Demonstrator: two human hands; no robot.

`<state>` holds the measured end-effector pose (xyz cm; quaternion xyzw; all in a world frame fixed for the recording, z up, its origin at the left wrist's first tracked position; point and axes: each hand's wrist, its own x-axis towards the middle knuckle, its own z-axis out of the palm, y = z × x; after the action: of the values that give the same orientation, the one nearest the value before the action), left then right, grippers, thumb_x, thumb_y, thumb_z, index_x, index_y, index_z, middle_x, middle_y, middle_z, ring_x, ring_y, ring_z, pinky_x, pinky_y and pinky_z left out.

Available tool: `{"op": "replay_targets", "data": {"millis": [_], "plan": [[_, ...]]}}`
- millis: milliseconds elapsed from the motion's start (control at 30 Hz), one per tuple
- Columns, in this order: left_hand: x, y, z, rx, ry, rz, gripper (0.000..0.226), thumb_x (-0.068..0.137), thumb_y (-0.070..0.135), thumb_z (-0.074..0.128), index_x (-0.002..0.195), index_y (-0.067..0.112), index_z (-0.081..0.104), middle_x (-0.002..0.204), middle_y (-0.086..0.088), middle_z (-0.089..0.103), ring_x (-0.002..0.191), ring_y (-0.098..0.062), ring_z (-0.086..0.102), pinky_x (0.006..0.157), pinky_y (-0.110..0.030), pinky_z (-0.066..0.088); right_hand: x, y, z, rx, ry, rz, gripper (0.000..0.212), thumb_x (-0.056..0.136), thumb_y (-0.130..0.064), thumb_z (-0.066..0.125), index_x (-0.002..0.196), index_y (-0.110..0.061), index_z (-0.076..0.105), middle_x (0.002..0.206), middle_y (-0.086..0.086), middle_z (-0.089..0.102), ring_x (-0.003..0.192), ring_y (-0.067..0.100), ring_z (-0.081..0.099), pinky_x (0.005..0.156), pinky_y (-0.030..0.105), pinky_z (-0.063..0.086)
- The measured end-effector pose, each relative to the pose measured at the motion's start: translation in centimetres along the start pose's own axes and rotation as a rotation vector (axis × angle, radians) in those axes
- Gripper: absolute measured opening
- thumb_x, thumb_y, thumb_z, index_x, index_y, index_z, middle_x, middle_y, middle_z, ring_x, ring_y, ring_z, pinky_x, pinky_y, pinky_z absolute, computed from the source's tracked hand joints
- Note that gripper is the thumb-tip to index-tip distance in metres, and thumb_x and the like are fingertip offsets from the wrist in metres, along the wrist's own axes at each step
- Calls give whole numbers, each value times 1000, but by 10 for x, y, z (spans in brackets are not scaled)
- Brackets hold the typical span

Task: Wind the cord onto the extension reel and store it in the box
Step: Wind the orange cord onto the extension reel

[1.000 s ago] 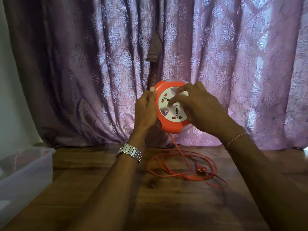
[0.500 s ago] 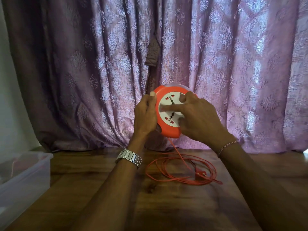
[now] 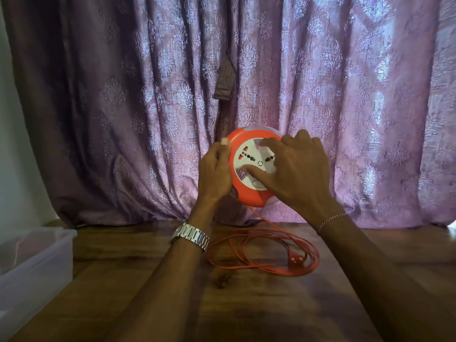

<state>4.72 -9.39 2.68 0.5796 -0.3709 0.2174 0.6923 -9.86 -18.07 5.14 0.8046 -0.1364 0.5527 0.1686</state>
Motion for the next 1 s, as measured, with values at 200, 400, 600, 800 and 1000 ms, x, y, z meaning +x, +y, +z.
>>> {"op": "replay_targets", "data": {"millis": [200,400,600,800,1000], "plan": [[0,2,-3,-2,19,1,57,89,71,38,75,19,58,77,-8,69,77,-31,66,77,-56,56,5,9,-5,187,-283,-334,45,76,-6,62,106,-39,69,134,8,54,103,31,44,90,41,41],[-1,0,-2,21,-4,20,70,90,72,37,87,7,61,82,-14,71,82,-36,67,79,-58,54,3,0,-10,105,-374,-260,49,73,-20,74,112,-47,65,132,10,52,112,35,45,86,43,39],[-2,2,1,12,-15,25,62,90,72,38,81,14,59,76,-8,68,76,-33,66,78,-59,54,0,0,-8,108,-276,-144,56,71,-34,67,123,-52,57,103,10,62,95,34,57,80,41,44],[-2,3,0,9,-21,3,66,89,74,38,85,12,61,84,-11,72,84,-36,69,80,-59,56,-3,-4,2,182,-41,137,73,66,-84,51,115,-33,69,94,5,76,83,33,68,73,38,52],[-2,3,0,15,-26,1,65,89,73,37,85,14,61,87,-14,73,86,-36,71,80,-58,57,-2,1,7,63,8,27,70,74,-81,47,112,-27,69,84,5,75,79,29,65,81,40,40]]}}
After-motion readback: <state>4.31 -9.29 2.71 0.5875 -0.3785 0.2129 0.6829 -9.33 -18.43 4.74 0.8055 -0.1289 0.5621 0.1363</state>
